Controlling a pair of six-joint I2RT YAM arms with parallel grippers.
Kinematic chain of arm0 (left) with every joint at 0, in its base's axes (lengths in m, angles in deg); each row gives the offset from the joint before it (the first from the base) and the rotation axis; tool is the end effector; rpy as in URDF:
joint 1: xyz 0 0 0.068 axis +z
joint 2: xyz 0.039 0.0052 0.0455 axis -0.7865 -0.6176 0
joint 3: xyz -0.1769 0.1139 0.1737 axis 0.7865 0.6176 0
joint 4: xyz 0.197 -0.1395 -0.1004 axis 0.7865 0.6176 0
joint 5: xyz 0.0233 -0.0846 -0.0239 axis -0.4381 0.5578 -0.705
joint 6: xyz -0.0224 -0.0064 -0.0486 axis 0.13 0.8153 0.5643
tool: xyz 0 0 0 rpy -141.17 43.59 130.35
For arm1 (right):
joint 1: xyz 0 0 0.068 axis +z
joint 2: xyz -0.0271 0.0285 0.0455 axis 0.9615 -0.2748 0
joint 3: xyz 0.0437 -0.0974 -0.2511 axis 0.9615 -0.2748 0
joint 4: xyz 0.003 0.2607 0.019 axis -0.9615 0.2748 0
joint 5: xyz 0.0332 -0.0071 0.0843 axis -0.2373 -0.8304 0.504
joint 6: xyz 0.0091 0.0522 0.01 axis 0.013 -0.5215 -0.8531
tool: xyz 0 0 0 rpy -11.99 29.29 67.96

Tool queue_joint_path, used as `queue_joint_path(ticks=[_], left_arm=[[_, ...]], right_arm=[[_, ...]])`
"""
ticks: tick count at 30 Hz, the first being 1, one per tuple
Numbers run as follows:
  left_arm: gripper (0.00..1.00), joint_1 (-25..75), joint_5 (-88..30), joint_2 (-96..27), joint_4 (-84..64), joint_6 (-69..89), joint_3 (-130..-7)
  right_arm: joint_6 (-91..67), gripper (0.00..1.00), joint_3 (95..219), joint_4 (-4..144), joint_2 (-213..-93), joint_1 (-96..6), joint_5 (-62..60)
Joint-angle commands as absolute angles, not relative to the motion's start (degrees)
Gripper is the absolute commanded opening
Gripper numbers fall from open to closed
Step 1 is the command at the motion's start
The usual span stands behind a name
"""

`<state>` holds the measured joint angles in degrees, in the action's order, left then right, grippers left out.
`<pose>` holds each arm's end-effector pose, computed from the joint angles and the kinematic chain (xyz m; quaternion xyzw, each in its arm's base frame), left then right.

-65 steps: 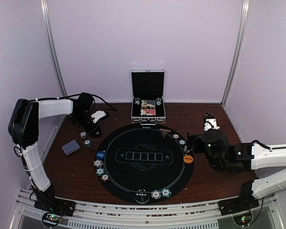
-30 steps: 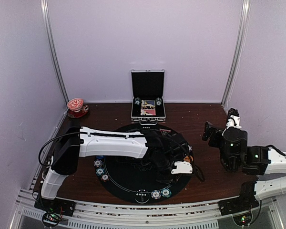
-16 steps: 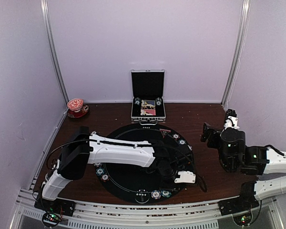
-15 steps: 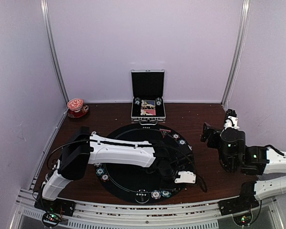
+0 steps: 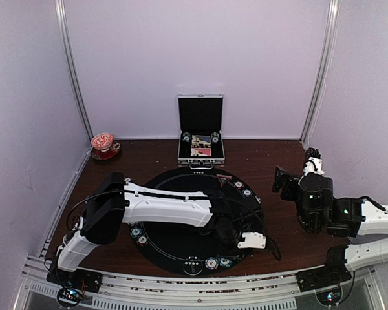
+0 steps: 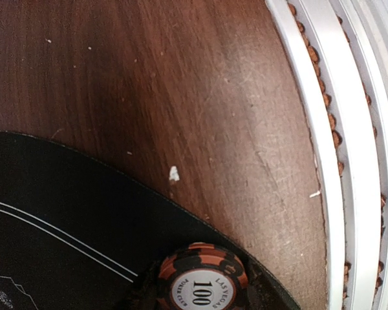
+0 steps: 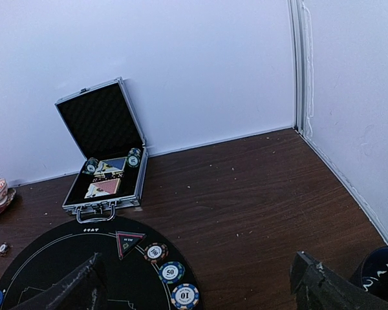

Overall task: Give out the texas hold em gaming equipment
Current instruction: Place the pile of poker chips at the dealer area, then pick up the face-down deck piles from the center of the board.

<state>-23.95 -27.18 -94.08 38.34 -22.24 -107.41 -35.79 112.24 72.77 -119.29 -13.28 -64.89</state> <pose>0.1147 -0.4792 0.1526 0.7396 0.6451 -0.1567 0.1112 0.1142 0.1436 0.2633 0.0698 0.7690 0.0926 0.6286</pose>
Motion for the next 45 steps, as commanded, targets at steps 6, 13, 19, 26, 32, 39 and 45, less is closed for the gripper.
queue_joint_path(ticks=[6, 13, 19, 26, 32, 39, 45], left_arm=[[0.39, -24.3, -28.0, -94.7, 39.0, -22.1, -108.9], [0.54, -24.3, -27.9, -94.4, 39.0, -22.0, -109.4], [0.65, -24.6, -27.7, -94.3, 39.1, -22.0, -110.8], [0.89, -24.6, -30.0, -91.9, 40.1, -21.6, -114.8], [0.98, -24.5, -35.2, -86.7, 38.6, -21.3, -114.2], [0.98, -21.0, -39.0, -76.9, 36.0, -21.5, -109.6], [0.98, -12.5, -40.1, -65.2, 32.1, -22.0, -102.3]], right_arm=[[-35.8, 1.0, 112.0, 72.7, -119.1, -13.1, -64.7], [-35.8, 1.0, 112.0, 72.7, -119.1, -13.1, -64.5], [-35.7, 1.0, 112.0, 72.6, -119.1, -13.1, -64.4], [-35.6, 1.0, 112.2, 72.5, -120.0, -13.1, -64.4], [-35.7, 1.0, 113.3, 73.0, -123.0, -13.1, -64.0], [-37.0, 1.0, 115.4, 75.2, -125.8, -13.1, -64.4], [-35.6, 1.0, 115.8, 74.4, -125.9, -13.1, -61.7]])
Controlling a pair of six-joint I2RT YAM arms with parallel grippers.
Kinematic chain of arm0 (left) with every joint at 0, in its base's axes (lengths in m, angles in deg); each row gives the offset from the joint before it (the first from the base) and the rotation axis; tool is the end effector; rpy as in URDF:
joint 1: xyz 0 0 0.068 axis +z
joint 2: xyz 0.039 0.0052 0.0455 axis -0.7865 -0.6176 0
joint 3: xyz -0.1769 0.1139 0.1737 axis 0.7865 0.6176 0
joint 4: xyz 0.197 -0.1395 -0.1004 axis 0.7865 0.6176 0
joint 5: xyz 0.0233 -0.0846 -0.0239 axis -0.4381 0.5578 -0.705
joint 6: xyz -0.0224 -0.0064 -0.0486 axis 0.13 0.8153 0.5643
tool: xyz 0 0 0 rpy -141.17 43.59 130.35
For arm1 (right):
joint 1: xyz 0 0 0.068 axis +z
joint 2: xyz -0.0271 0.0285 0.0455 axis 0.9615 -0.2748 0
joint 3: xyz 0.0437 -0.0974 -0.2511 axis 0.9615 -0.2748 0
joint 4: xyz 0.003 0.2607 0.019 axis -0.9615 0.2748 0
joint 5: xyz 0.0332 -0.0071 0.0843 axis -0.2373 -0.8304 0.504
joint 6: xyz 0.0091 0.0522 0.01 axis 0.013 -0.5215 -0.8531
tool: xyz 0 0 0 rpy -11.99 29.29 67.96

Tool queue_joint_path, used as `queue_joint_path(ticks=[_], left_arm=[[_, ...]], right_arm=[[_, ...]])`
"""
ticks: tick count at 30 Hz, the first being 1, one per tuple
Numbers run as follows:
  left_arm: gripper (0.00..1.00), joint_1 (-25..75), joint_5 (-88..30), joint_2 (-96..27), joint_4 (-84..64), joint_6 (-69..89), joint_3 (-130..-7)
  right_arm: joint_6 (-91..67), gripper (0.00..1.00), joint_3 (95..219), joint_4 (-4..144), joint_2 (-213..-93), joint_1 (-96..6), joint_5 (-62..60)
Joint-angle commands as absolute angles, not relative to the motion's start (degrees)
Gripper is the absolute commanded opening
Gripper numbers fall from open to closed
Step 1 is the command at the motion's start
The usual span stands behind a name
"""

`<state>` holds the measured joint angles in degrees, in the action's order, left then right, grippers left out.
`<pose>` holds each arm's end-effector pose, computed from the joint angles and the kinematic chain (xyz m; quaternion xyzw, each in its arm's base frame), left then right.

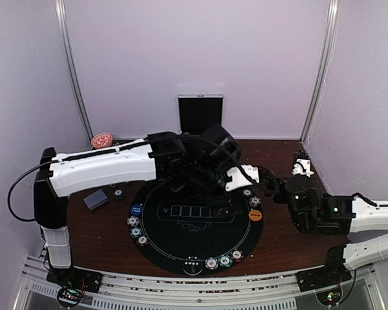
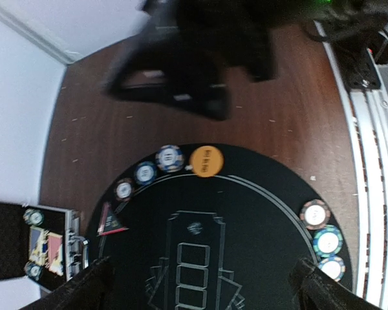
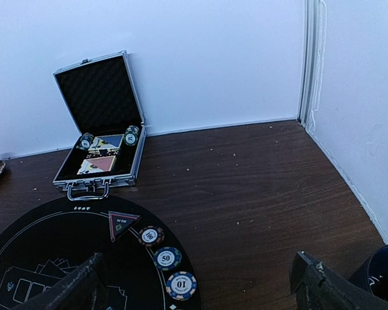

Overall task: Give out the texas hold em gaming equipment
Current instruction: Pick up the face-down deck piles from the center of the board.

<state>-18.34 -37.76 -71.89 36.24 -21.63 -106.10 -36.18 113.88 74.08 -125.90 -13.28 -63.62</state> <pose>0.1511 -0.4191 0.3232 0.6563 0.6605 -0.1524 0.3315 0.1226 0.1596 0.2511 0.0386 0.7918 0.0637 0.6062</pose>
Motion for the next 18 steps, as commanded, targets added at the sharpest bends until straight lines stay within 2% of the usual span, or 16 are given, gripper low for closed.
queue_joint_path(ticks=[1, 8, 13, 18], left_arm=[[0.98, -10.8, -40.4, -63.1, 31.0, -22.2, -100.8], [0.98, 3.1, -44.8, -49.7, 22.4, -23.4, -86.3], [0.98, 16.3, -40.4, -44.9, 20.5, -21.0, -80.3], [0.98, 28.1, -35.1, -41.8, 17.0, -18.8, -72.2]], right_arm=[[-35.5, 1.0, 116.3, 74.8, -126.6, -13.1, -60.8], [-35.6, 1.0, 122.9, 79.1, -134.9, -13.1, -51.2], [-35.6, 1.0, 126.5, 81.4, -136.8, -13.2, -46.4], [-34.6, 1.0, 127.4, 83.1, -136.4, -13.3, -46.6]])
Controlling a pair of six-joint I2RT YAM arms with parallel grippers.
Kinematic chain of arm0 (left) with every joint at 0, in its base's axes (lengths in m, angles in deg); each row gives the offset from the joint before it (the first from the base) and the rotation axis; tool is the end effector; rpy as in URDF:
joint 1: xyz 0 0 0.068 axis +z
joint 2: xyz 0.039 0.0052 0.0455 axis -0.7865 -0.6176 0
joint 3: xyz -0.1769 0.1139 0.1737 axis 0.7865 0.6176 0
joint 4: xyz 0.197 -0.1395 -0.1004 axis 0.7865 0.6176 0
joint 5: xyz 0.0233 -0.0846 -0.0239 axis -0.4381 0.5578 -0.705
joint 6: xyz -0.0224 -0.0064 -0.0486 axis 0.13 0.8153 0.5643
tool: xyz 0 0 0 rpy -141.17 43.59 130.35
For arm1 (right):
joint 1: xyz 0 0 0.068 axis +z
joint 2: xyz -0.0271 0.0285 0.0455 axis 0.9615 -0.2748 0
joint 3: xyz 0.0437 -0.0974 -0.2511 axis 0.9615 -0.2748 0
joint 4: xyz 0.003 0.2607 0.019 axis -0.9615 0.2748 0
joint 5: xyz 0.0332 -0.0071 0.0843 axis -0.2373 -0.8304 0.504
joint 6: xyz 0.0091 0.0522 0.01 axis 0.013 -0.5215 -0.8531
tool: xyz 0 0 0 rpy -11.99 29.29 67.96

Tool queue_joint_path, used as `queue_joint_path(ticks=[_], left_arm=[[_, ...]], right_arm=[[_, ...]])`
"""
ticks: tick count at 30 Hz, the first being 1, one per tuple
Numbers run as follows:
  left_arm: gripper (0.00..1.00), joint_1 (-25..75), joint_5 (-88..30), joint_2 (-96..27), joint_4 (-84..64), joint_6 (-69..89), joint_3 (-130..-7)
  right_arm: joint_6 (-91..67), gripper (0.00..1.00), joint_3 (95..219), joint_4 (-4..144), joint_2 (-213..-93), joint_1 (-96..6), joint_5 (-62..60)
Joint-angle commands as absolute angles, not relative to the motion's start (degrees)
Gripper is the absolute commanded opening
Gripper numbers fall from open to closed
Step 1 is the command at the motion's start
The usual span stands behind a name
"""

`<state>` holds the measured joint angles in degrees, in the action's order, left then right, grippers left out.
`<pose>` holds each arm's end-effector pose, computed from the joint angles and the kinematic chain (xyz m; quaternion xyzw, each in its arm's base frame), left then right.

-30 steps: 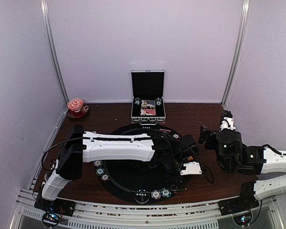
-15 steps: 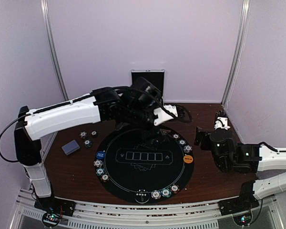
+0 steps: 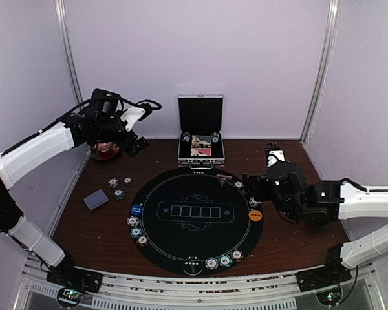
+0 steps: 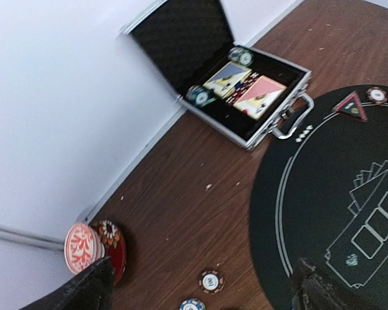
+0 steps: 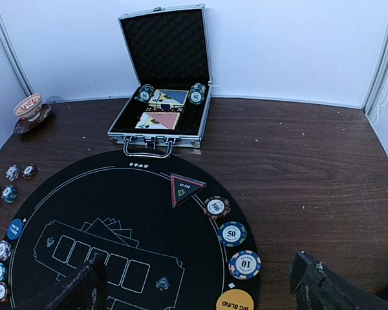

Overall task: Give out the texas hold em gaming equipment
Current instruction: Pick up the face-down deck piles from the center of the board.

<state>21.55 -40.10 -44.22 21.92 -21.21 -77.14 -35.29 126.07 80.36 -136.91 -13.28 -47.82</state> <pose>0.2927 -0.1692 0.3566 0.3595 0.8070 -0.0237 0.4679 0.1393 0.2033 0.2709 -0.0621 0.8363 0.1240 0.5304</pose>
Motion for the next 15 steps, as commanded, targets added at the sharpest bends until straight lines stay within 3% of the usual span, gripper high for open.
queue_joint_path(ticks=[1, 10, 15], left_arm=[[0.98, 30.4, -33.7, -41.3, 16.7, -18.6, -70.7], [0.98, 48.6, -26.3, -38.7, 20.1, -23.2, -61.6], [0.98, 52.6, -26.0, -34.2, 19.3, -25.3, -52.6]], right_arm=[[-35.2, 1.0, 127.1, 83.1, -136.2, -13.3, -46.6], [-40.6, 1.0, 120.3, 76.3, -133.3, -12.3, -34.6], [-41.4, 1.0, 118.2, 74.2, -132.3, -7.5, -36.6]])
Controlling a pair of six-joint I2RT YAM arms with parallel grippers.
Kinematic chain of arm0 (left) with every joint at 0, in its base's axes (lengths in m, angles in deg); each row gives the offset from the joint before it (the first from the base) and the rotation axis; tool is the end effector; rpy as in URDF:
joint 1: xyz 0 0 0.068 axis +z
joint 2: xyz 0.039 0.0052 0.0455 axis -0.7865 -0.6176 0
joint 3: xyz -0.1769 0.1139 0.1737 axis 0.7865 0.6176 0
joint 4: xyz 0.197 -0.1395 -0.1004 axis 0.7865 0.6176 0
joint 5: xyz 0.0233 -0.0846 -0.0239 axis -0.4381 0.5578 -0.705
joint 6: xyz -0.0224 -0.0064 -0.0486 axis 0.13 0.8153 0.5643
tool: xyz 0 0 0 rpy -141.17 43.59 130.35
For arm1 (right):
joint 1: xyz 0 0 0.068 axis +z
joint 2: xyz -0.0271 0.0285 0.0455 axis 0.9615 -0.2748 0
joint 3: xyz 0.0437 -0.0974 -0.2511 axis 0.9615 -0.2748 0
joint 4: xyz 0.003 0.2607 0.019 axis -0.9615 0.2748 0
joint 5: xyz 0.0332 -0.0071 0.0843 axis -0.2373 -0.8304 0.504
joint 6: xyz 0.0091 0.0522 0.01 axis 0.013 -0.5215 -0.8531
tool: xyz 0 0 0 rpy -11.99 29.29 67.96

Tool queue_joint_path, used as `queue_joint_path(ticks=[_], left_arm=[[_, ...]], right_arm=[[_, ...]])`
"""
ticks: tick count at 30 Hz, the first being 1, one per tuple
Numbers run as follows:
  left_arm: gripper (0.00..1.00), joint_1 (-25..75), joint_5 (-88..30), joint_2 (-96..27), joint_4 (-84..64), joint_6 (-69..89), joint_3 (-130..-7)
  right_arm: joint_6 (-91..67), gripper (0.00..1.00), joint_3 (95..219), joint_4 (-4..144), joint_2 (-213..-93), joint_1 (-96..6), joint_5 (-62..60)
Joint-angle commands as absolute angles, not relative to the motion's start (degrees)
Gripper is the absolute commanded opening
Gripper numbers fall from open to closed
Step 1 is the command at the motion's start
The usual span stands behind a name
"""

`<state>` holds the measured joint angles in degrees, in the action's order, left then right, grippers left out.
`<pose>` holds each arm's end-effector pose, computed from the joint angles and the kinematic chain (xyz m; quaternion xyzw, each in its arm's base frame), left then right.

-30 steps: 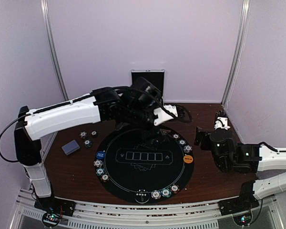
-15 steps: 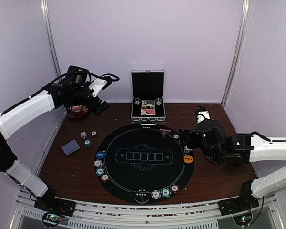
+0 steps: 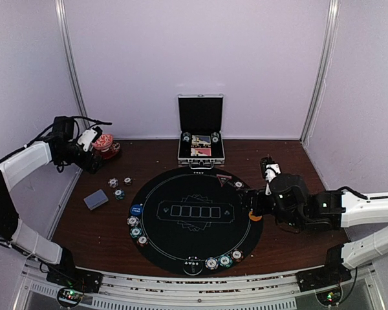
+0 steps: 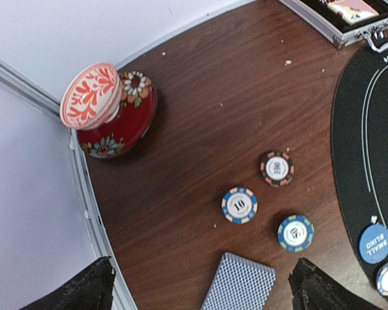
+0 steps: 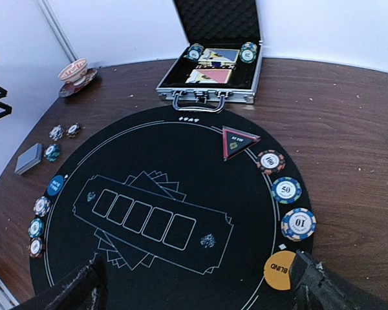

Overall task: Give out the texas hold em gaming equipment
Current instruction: Pick up the face-down deck piles from the center of the board.

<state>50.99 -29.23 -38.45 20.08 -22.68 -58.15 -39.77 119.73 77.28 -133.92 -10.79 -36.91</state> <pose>0.3004 -0.0096 0.2787 0.1987 0.9022 0.0008 0.3828 0.1201 0.2014 0.2478 -0.0974 0.8502 0.2167 0.4698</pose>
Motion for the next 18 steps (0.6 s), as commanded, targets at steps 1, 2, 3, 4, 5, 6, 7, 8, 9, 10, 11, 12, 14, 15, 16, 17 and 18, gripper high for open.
queue_joint_path(ticks=[1, 2, 3, 4, 5, 6, 7, 8, 9, 10, 11, 12, 14, 15, 16, 17, 18], left_arm=[[0.98, 52.8, -26.2, -32.5, 18.9, -25.6, -51.3], [0.98, 52.9, -26.3, -31.3, 18.5, -25.8, -50.1], [0.98, 53.0, -26.1, -30.3, 18.1, -25.8, -49.1], [0.98, 53.2, -25.6, -29.5, 17.8, -25.8, -48.3], [0.98, 53.2, -25.1, -28.8, 17.6, -26.1, -47.6], [0.98, 53.3, -25.0, -28.3, 17.4, -26.3, -47.3], [0.98, 53.3, -25.4, -28.1, 16.9, -26.5, -46.6], [0.98, 53.5, -25.8, -27.9, 16.2, -26.6, -46.0], [0.98, 53.6, -26.2, -28.1, 15.5, -26.7, -45.4], [0.98, 53.6, -26.3, -28.3, 15.0, -27.0, -44.7], [0.98, 53.7, -26.3, -28.7, 14.7, -27.3, -44.4], [0.98, 53.6, -26.2, -29.1, 14.4, -27.5, -44.1], [0.98, 53.7, -25.5, -30.0, 14.0, -28.0, -43.9], [0.98, 53.7, -25.1, -30.4, 13.8, -28.3, -43.8], [0.98, 53.7, -24.8, -30.8, 13.6, -28.7, -43.7], [0.98, 53.7, -24.8, -31.0, 13.5, -29.0, -43.4], [0.98, 53.7, -24.9, -31.0, 13.2, -29.4, -43.0]], right_arm=[[-41.3, 1.0, 118.2, 74.3, -132.2, -6.6, -38.0], [-41.3, 1.0, 118.3, 74.5, -132.2, -5.8, -39.3], [-41.1, 1.0, 118.2, 74.5, -132.2, -5.4, -40.6], [-41.0, 1.0, 118.1, 74.5, -132.4, -5.1, -41.6], [-41.0, 1.0, 118.2, 74.8, -132.7, -5.1, -42.3], [-40.8, 1.0, 118.3, 74.9, -132.9, -5.1, -42.6], [-40.5, 1.0, 118.3, 74.8, -133.1, -5.0, -42.8], [-40.3, 1.0, 118.3, 74.5, -133.2, -4.9, -42.8], [-39.8, 1.0, 117.9, 73.9, -133.3, -4.8, -42.7], [-39.4, 1.0, 117.6, 73.2, -133.4, -4.7, -42.6], [-38.9, 1.0, 117.3, 72.4, -133.4, -4.6, -42.7], [-38.6, 1.0, 117.0, 71.8, -133.4, -4.6, -42.9], [-37.9, 1.0, 116.7, 71.0, -133.6, -4.5, -43.5], [-37.7, 1.0, 116.7, 70.6, -133.8, -4.5, -43.9], [-37.4, 1.0, 116.7, 70.4, -134.0, -4.5, -44.0], [-37.1, 1.0, 116.7, 70.2, -134.3, -4.5, -44.1], [-36.8, 1.0, 116.7, 70.1, -134.6, -4.4, -44.3]])
